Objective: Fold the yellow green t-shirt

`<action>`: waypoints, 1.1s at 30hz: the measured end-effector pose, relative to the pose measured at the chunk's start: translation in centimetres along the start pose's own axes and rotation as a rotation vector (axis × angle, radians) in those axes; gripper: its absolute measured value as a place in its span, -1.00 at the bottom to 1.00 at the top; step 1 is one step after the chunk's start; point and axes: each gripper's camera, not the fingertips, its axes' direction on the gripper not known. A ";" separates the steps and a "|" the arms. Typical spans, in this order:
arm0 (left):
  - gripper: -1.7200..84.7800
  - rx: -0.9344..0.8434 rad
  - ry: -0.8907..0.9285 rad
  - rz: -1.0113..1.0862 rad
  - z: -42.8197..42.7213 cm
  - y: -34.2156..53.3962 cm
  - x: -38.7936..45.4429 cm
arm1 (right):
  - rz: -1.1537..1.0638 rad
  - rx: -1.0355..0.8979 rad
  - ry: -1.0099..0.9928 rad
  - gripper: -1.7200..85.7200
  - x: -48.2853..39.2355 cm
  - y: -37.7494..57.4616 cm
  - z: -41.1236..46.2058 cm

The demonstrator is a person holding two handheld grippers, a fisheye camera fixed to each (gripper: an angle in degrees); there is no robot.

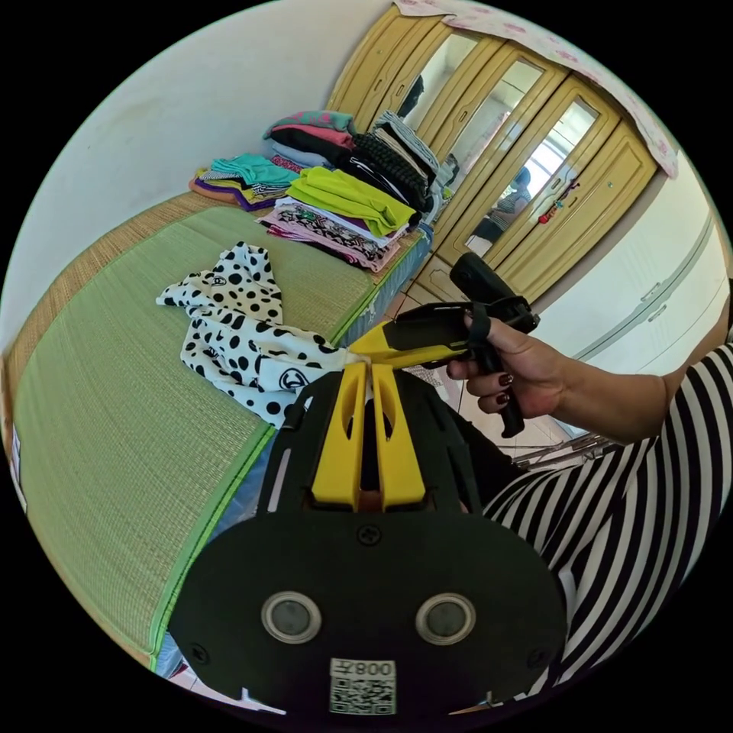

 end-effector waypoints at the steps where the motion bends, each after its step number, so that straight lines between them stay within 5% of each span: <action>1: -0.93 -0.005 -0.007 0.004 -0.1 -0.3 -0.1 | 0.012 -0.001 -0.010 -0.79 0.5 -0.2 0.1; 12: -0.91 0.051 0.190 -0.079 -3.2 -3.3 -5.5 | 0.041 0.024 -0.026 -0.90 3.0 -1.5 -1.6; 23: -0.76 0.154 0.370 -0.699 -3.5 -7.4 -28.1 | -0.026 0.042 -0.103 -0.92 2.5 -1.5 -6.8; 33: -0.73 0.208 0.476 -1.023 -3.0 -8.5 -36.8 | -0.014 -0.005 -0.140 -0.92 3.5 -1.7 -8.8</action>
